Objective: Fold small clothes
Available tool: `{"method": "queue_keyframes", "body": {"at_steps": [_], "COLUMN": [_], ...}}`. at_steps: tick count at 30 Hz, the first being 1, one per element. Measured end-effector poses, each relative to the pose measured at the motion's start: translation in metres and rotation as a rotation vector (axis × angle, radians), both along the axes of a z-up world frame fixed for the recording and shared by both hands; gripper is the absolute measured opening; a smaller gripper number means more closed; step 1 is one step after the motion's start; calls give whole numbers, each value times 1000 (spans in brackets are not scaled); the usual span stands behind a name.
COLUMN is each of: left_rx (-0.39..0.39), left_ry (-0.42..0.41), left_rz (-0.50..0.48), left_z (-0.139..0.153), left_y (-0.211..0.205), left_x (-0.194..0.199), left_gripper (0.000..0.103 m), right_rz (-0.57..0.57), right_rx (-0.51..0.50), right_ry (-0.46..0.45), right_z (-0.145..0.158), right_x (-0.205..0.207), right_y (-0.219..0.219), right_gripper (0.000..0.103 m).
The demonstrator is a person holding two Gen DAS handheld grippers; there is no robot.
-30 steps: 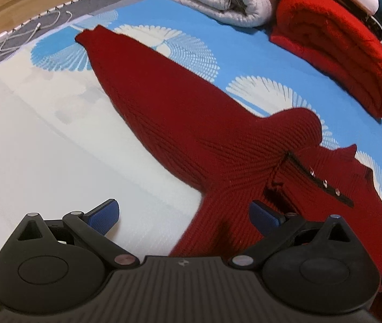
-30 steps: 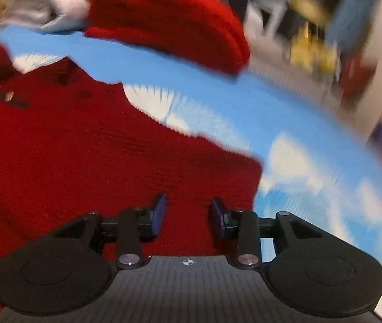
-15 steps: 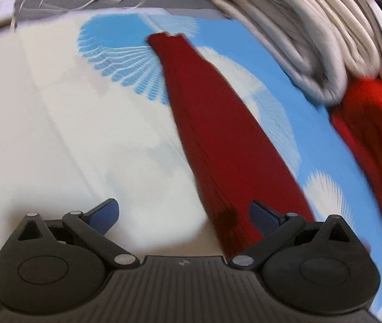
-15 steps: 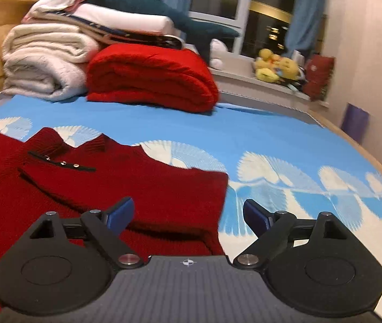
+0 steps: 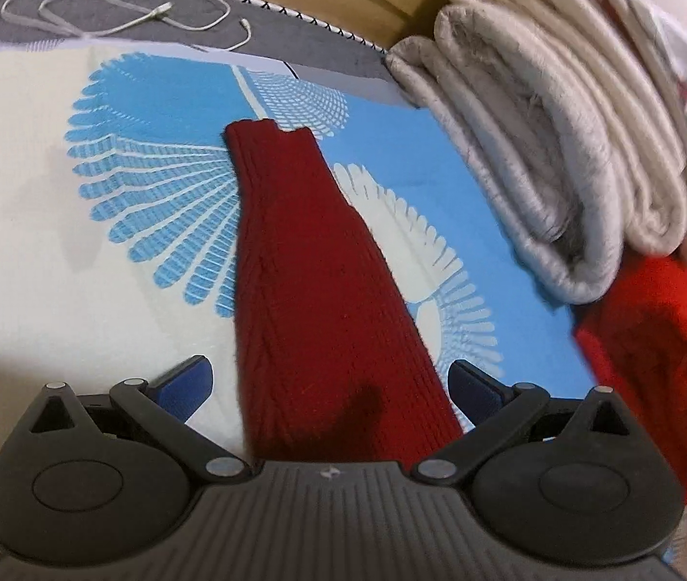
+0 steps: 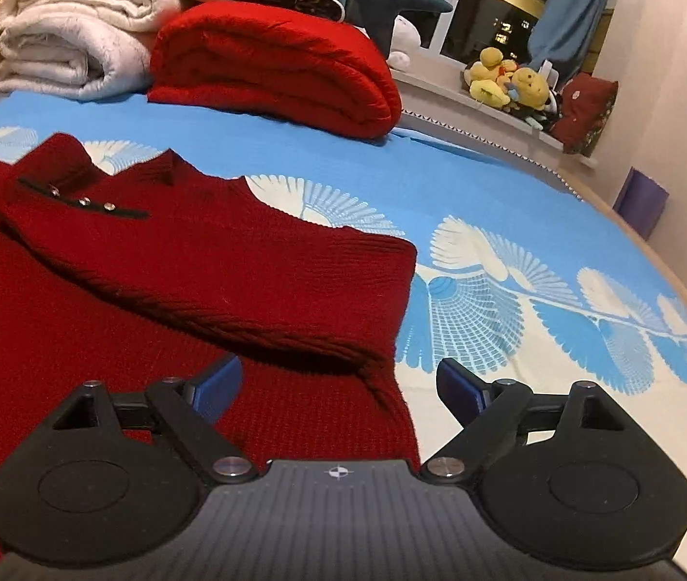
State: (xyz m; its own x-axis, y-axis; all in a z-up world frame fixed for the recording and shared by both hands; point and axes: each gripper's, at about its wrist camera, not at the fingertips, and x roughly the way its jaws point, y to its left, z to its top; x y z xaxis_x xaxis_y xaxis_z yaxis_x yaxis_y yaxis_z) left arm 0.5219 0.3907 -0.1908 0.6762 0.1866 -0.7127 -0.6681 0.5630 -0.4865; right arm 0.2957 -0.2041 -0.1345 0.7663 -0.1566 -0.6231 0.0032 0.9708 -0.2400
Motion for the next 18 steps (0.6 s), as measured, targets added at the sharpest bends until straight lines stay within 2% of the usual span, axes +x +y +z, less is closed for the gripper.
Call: {"method": "queue_keyframes", "body": {"at_steps": [1,2,3,4,7,9,11,12,14,16,18], "left_rx": [39,93,132,125,-41,-88,-99,-84,26,193,317], "left_ry": [47,104,148,163,137,127,83,52,-21,-115,-177], "left_rz": [-1,-2,-1,9,60,86,97,85,15,-145,-384], "left_z": [1,4,6,6,8,24,58,76,118,154,166], "left_y": [-5,-12,-18,-20,-5,-1,-10,-21,-66,-140,-228], "left_x": [8,14,16,14,2,-5,-13,-15,-17,-21,-30], "left_gripper": [91,58,41,18,15,15,14,14,14,14,15], "right_rz": [-2,-6,-9,-13,-34,-36,-37,-37,-46,-60,-81], "right_rx": [0,3,10,20,28,39,55,58,58,56,76], "right_ry": [2,3,5,6,-23,-46,-59,-57,-47,-37,-30], "right_z": [-1,-1,-1,0,7,13,16,17,16,15,16], "right_x": [1,1,2,4,6,4,1,1,2,3,3], "right_y": [-1,-1,-2,-4,-9,-14,-21,-24,-31,-38,-45], "right_gripper": [88,87,87,87,86,86,86,86,86,85,84]}}
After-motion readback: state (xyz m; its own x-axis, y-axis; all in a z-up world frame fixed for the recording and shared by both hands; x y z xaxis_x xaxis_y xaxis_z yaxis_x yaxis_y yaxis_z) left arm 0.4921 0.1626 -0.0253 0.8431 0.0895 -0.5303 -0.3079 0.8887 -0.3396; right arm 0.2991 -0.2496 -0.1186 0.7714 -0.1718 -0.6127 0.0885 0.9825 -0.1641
